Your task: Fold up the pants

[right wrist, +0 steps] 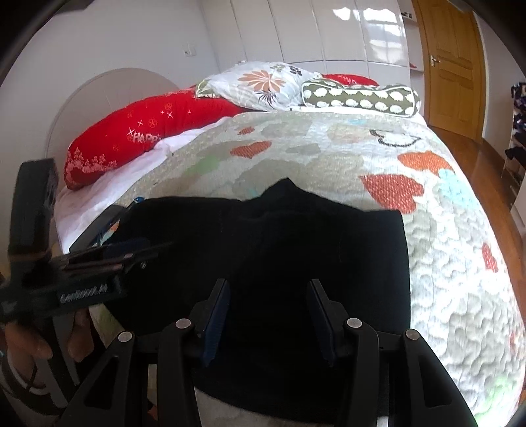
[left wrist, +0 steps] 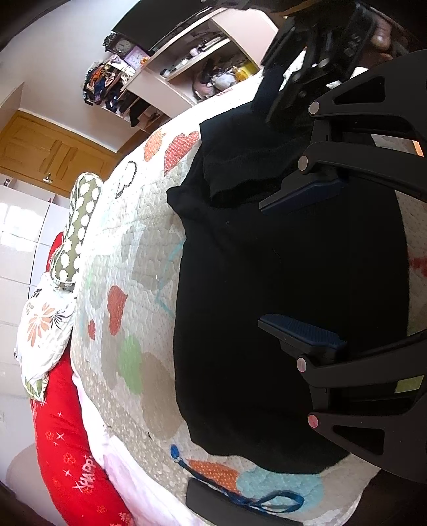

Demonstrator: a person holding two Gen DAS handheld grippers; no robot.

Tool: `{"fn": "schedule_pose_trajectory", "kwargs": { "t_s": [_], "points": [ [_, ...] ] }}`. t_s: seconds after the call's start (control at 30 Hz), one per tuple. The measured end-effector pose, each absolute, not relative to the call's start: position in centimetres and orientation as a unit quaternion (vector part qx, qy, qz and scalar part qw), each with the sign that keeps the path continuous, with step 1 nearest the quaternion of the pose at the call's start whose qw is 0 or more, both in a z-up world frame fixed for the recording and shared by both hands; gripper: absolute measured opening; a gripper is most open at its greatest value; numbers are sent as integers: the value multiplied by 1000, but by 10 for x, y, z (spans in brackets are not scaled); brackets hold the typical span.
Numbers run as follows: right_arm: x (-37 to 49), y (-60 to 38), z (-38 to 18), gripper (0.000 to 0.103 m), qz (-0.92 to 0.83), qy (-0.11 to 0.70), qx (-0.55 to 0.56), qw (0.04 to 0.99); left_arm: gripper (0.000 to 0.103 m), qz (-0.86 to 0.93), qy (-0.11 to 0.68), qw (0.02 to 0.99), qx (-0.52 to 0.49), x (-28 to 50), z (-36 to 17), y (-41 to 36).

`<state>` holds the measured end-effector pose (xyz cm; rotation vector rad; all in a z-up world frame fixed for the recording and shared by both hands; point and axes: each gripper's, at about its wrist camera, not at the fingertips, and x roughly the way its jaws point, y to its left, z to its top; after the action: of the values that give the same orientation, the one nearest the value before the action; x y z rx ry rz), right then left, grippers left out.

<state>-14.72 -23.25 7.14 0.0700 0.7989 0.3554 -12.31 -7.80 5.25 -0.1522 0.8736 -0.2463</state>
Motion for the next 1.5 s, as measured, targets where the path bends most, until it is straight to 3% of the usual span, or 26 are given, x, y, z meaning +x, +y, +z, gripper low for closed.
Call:
{"fn": "schedule_pose_trajectory", "kwargs": {
  "t_s": [0.23,0.37,0.43,0.77,0.97,1.03,1.1,1.27,1.3,1.33,1.4,1.5],
  "points": [
    [-116,-208,45,48,192,427,12,883,63,-111,414,895,-121,-144,61,-41],
    [-118,-206,61,48,191,414,-2,890,63,-81,405,895,-166,-163,62,-1],
    [-118,-205,78,48,210,393,12,895,69,-58,398,896,-189,-173,60,20],
    [-55,-119,83,65,319,396,31,861,71,5,411,877,-250,-181,27,47],
    [-27,-58,64,68,332,414,-53,846,72,12,406,877,-257,-168,19,43],
    [-20,-45,56,70,328,414,-80,845,84,3,402,876,-266,-164,17,44],
    [-11,-35,44,75,332,419,-89,840,89,-4,392,877,-279,-160,15,45],
    [12,-55,30,77,351,451,9,820,90,-17,362,879,-310,-150,12,51],
    [14,-59,32,77,350,456,24,818,87,-19,356,881,-312,-149,13,51],
    [14,-64,37,77,344,459,35,819,63,-20,350,884,-309,-150,15,50],
    [10,-73,51,77,335,453,51,825,31,-28,343,897,-277,-150,23,41],
    [3,-90,81,78,335,444,75,828,24,-15,300,939,-166,-162,46,9]
  ]
}}
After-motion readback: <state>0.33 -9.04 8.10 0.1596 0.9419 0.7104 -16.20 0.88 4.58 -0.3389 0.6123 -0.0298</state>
